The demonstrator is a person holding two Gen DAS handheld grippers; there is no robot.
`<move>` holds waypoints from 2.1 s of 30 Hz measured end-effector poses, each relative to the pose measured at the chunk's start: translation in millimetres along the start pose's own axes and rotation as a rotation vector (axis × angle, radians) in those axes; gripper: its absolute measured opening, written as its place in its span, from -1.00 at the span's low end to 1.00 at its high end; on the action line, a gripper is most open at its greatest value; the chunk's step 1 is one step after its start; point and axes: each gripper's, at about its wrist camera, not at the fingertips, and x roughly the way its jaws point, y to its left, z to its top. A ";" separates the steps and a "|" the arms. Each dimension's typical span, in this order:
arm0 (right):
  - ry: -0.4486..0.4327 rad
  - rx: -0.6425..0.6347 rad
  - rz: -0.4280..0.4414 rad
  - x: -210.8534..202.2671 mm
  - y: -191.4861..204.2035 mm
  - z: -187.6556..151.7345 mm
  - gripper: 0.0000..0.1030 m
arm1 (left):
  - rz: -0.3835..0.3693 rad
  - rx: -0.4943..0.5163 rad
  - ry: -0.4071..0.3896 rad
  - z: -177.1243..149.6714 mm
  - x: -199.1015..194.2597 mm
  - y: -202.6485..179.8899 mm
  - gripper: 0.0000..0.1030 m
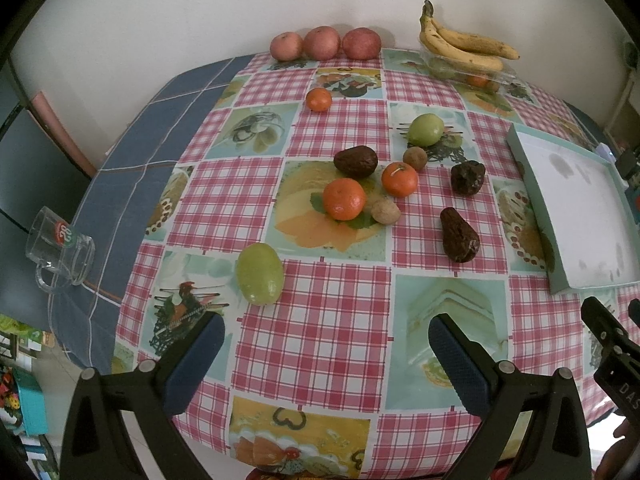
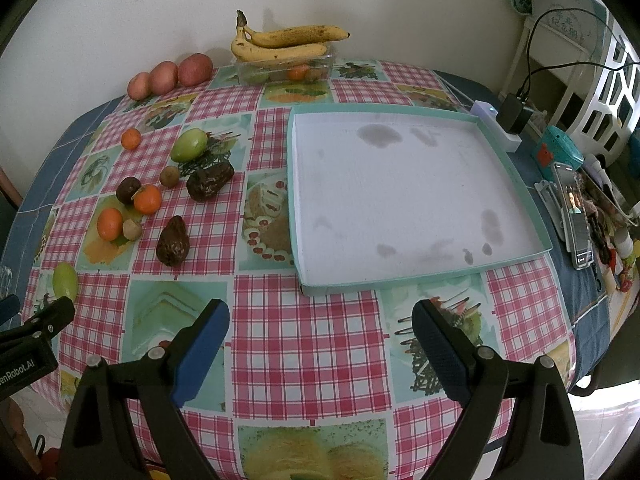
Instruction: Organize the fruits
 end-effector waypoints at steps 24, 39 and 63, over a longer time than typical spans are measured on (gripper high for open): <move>-0.018 0.066 0.109 -4.0 -3.6 9.6 0.80 | -0.089 -0.202 -0.171 32.3 -12.3 43.6 1.00; -0.094 0.121 0.149 11.6 8.4 81.6 0.80 | -0.097 -0.362 -0.212 99.7 7.2 87.6 1.00; 0.061 0.075 0.243 93.3 54.7 126.2 0.36 | -0.191 -0.303 0.088 123.7 119.1 32.9 0.41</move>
